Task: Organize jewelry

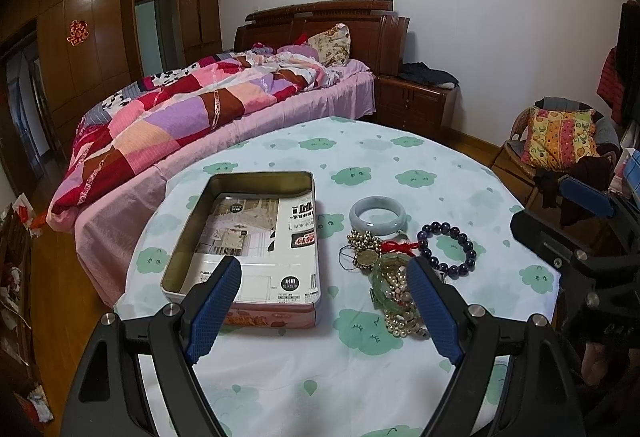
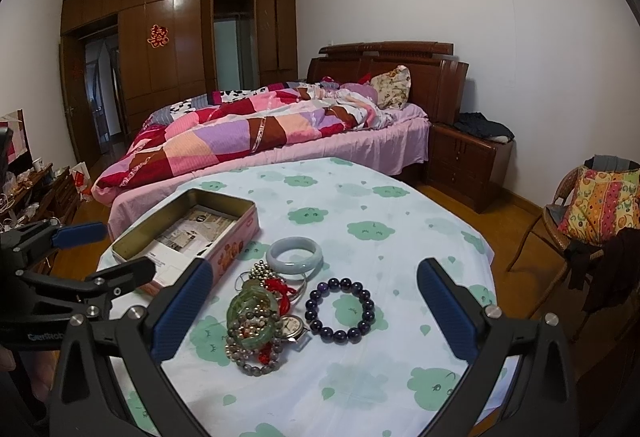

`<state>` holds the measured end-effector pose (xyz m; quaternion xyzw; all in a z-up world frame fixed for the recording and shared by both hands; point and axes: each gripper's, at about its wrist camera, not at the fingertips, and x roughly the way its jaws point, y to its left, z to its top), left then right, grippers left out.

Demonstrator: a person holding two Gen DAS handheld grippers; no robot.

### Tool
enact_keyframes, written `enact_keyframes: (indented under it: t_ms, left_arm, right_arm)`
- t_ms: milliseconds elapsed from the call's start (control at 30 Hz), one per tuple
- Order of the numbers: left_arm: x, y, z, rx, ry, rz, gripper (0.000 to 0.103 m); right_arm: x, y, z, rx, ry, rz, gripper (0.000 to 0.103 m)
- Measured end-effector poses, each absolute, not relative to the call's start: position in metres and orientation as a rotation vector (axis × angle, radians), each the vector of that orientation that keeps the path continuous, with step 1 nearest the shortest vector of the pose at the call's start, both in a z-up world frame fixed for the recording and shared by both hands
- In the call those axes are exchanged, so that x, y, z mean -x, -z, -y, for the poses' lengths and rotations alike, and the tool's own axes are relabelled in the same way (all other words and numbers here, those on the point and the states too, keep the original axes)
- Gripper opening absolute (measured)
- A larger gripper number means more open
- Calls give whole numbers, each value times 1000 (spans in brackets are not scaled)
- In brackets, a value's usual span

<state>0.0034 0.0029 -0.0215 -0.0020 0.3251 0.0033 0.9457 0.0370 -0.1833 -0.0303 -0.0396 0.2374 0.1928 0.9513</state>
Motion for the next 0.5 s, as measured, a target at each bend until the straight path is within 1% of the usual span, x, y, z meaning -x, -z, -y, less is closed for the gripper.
enact_keyframes:
  t_ms: [300, 500]
  left_arm:
    - [-19, 40, -12, 19, -15, -709, 85]
    - [-21, 37, -9, 14, -13, -698, 85]
  right_arm:
    - [-75, 53, 220, 25, -308, -572, 103]
    - [-73, 52, 225, 28, -301, -562, 103]
